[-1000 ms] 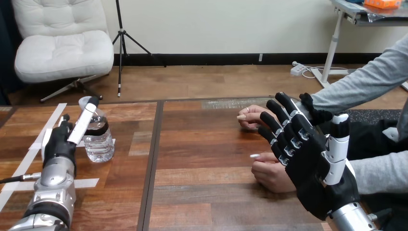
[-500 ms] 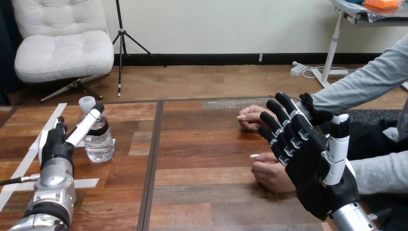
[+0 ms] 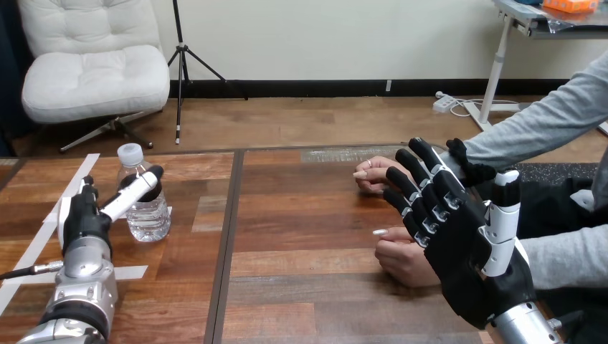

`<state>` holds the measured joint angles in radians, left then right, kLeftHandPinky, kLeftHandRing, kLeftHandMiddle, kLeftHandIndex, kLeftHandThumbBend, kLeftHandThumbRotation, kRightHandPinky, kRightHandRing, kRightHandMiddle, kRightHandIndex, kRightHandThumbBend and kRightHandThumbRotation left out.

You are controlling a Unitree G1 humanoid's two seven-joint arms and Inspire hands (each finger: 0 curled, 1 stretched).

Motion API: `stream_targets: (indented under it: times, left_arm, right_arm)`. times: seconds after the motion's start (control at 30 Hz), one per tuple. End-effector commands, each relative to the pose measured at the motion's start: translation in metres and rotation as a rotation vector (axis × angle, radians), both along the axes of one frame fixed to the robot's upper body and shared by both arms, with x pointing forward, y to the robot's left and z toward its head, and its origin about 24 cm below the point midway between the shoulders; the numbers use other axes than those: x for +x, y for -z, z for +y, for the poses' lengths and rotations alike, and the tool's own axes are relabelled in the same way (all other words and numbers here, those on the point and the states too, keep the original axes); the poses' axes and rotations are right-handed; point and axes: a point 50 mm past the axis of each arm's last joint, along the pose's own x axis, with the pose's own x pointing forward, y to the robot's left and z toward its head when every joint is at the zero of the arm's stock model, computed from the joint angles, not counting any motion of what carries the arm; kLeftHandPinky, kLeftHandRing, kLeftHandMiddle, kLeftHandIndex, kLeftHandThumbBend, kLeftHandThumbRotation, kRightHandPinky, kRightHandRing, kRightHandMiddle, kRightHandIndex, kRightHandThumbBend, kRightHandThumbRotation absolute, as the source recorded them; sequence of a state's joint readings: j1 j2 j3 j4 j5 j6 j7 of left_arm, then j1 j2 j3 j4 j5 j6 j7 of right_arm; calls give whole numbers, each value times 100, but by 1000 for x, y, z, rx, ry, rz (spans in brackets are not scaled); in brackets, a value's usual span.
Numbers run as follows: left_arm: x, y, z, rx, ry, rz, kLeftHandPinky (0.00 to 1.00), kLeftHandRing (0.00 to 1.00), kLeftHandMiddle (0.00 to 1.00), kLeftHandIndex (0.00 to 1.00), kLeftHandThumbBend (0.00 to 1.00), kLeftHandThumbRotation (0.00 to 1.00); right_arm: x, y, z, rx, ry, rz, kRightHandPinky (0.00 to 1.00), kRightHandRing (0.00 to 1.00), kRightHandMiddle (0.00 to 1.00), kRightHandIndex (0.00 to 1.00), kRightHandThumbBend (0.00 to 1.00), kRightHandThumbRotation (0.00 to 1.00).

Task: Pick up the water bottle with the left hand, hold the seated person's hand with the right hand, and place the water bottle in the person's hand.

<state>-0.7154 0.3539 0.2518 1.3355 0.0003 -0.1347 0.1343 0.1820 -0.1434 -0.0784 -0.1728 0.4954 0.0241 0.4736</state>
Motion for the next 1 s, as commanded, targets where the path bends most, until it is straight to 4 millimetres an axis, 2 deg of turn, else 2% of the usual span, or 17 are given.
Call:
stream_targets:
  times: [0.0, 0.2, 0.6, 0.97]
  left_arm:
    - [18, -24, -5, 9, 6, -83, 100, 100, 100, 100, 94, 29]
    - [19, -26, -5, 36, 8, -72, 100, 100, 100, 100, 93, 27]
    - [22, -29, -6, 99, 10, -53, 93, 100, 100, 100, 93, 23]
    - [23, -31, -6, 148, 16, -42, 91, 98, 100, 100, 96, 22]
  right_arm:
    - [4, -18, 2, 14, -11, -93, 100, 100, 100, 100, 94, 100]
    - [3, -18, 2, 19, -12, -95, 100, 100, 100, 100, 94, 100]
    - [3, -18, 2, 16, -10, -96, 100, 100, 100, 100, 93, 100]
    - [2, -18, 3, 20, -5, -92, 100, 100, 100, 100, 94, 100]
